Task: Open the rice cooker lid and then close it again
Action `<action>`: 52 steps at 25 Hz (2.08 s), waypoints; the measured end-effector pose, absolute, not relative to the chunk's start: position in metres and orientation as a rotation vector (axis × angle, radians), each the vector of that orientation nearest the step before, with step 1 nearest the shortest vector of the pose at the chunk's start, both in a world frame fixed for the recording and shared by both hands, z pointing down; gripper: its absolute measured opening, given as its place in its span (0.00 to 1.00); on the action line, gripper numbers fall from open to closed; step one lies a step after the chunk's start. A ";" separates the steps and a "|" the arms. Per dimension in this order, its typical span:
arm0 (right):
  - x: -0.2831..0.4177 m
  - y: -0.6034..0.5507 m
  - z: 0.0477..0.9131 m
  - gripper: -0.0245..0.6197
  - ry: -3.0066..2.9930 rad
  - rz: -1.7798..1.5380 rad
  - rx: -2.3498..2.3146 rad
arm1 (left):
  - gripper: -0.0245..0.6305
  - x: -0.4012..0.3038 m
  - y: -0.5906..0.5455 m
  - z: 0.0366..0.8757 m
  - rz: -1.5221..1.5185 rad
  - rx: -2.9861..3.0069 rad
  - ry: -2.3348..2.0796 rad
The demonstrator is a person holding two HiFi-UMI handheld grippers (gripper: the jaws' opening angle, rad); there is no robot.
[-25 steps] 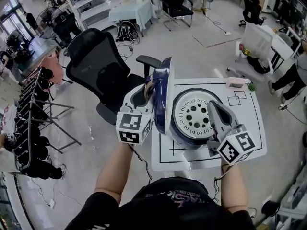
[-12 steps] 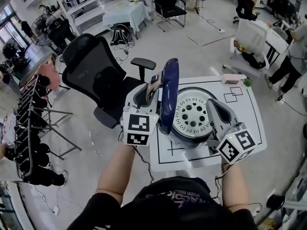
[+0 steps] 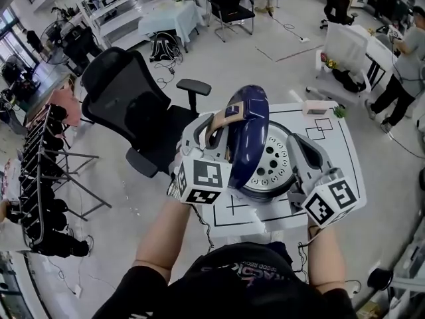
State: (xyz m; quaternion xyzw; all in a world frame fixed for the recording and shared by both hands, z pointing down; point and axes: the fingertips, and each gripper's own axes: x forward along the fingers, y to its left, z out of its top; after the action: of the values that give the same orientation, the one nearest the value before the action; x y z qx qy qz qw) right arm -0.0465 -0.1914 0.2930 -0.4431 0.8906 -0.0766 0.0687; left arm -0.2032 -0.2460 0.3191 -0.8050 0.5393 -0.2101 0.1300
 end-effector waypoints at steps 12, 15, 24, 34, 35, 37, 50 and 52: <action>-0.015 -0.207 0.272 0.04 2.773 -0.135 -1.206 | 0.24 -0.141 -0.244 0.333 -0.852 -2.186 1.423; -0.012 -0.212 0.276 0.04 2.810 -0.137 -1.173 | 0.24 -0.127 -0.245 0.338 -0.906 -2.148 1.387; -0.008 -0.226 0.301 0.04 2.931 -0.178 -1.109 | 0.26 -0.087 -0.245 0.362 -1.057 -2.040 1.275; -0.013 -0.239 0.345 0.04 3.083 -0.212 -1.089 | 0.26 -0.067 -0.246 0.382 -1.168 -1.953 1.197; -0.013 -0.240 0.347 0.04 3.086 -0.225 -1.079 | 0.26 -0.066 -0.246 0.383 -1.177 -1.947 1.193; -0.013 -0.241 0.352 0.04 3.091 -0.252 -1.059 | 0.26 -0.065 -0.246 0.386 -1.197 -1.934 1.183; 0.007 -0.247 0.396 0.04 3.105 -0.420 -0.987 | 0.28 -0.045 -0.249 0.419 -1.325 -1.842 1.118; 0.009 -0.248 0.400 0.04 3.104 -0.436 -0.982 | 0.28 -0.043 -0.249 0.422 -1.341 -1.828 1.113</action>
State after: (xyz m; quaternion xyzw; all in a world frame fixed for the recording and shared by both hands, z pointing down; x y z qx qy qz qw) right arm 0.0092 -0.2476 0.4003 -0.2983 0.9425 -0.1324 -0.0714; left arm -0.0429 -0.2494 0.4221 -0.6898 0.4200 -0.5061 0.3029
